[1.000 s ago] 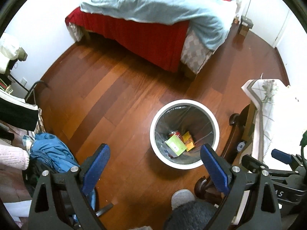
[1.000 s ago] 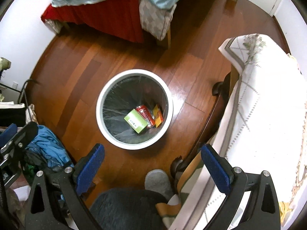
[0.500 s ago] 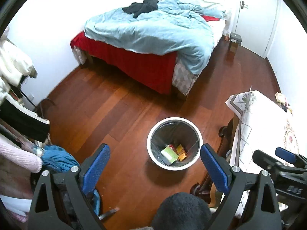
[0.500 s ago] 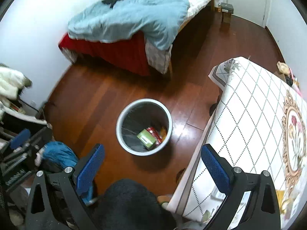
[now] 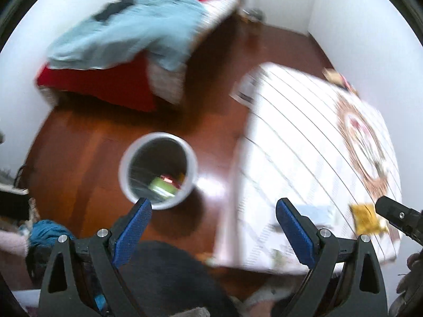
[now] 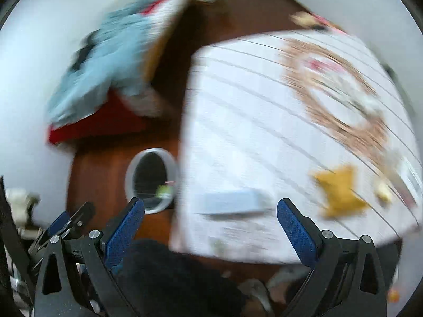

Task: Collect trash
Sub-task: 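Grasp the white-blue box with the left tool while the right tool grasps the yellow snack bag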

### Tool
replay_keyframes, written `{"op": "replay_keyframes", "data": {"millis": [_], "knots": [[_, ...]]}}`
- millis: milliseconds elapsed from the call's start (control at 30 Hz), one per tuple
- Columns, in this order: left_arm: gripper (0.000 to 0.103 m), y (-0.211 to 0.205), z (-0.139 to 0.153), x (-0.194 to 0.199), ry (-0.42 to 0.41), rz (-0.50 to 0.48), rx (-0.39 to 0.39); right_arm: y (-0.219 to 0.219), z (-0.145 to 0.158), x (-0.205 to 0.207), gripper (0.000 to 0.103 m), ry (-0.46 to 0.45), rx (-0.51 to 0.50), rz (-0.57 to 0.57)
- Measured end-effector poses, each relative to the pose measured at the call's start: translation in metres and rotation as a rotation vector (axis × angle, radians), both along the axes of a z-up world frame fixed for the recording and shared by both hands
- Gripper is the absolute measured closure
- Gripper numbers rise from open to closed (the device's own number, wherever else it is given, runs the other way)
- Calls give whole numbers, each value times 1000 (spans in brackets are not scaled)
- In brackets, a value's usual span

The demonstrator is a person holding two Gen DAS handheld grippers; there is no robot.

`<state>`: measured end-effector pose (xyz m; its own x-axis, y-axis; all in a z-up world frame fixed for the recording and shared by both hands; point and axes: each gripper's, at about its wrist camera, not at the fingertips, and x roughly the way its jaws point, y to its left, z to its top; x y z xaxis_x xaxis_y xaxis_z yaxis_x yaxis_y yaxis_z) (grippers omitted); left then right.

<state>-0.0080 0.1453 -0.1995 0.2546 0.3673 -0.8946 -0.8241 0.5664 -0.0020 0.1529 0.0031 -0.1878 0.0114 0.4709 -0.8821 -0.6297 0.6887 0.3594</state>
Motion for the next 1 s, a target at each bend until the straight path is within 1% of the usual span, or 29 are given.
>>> {"op": "replay_keyframes", "data": {"millis": [67, 133, 200, 233, 267, 333, 367, 433, 467, 533, 567, 600, 633, 667, 700, 733, 800, 867, 900, 967, 1000], "knots": [[7, -13, -17, 28, 25, -62, -36, -27, -21, 26, 2, -3, -65, -70], [7, -26, -34, 56, 64, -126, -51, -48, -39, 47, 2, -4, -104, -119], [7, -38, -49, 80, 89, -220, -56, -63, -60, 68, 2, 15, -148, -148], [7, -45, -54, 91, 114, -276, -40, -69, -71, 76, 2, 29, -161, -151], [7, -54, -57, 102, 140, -357, -8, -71, -79, 82, 2, 36, -177, -147], [8, -68, -64, 116, 199, -487, 46, -73, -92, 90, 2, 38, -209, -131], [8, -76, -71, 125, 236, -583, 60, -75, -102, 96, 3, 44, -221, -120], [8, -81, -84, 134, 295, -688, 51, -70, -111, 101, 6, 48, -234, -103], [8, -84, -96, 142, 340, -758, 35, -69, -115, 103, 7, 45, -243, -97], [8, -88, -113, 147, 411, -826, 32, -66, -125, 109, 16, 57, -245, -82], [15, -90, -122, 151, 452, -861, 40, -65, -129, 111, 18, 63, -248, -77], [21, -90, -128, 154, 474, -881, 41, -63, -134, 112, 26, 69, -247, -66], [41, -90, -133, 156, 487, -895, 34, -63, -136, 112, 38, 74, -245, -60], [45, -89, -137, 159, 486, -899, 22, -63, -140, 113, 42, 86, -248, -52], [52, -86, -134, 160, 472, -892, 7, -62, -143, 113, 42, 88, -245, -50], [55, -82, -133, 163, 462, -868, -13, -62, -143, 112, 43, 85, -239, -52], [56, -66, -131, 166, 436, -752, -113, -66, -143, 110, 44, 98, -228, -60], [57, -51, -130, 164, 385, -625, -206, -74, -142, 106, 44, 117, -226, -70], [58, -41, -131, 161, 358, -533, -256, -76, -143, 104, 44, 130, -223, -76], [58, -29, -133, 157, 301, -432, -328, -77, -143, 101, 44, 156, -214, -86], [58, -25, -135, 155, 277, -382, -345, -77, -144, 101, 43, 168, -209, -93]]}}
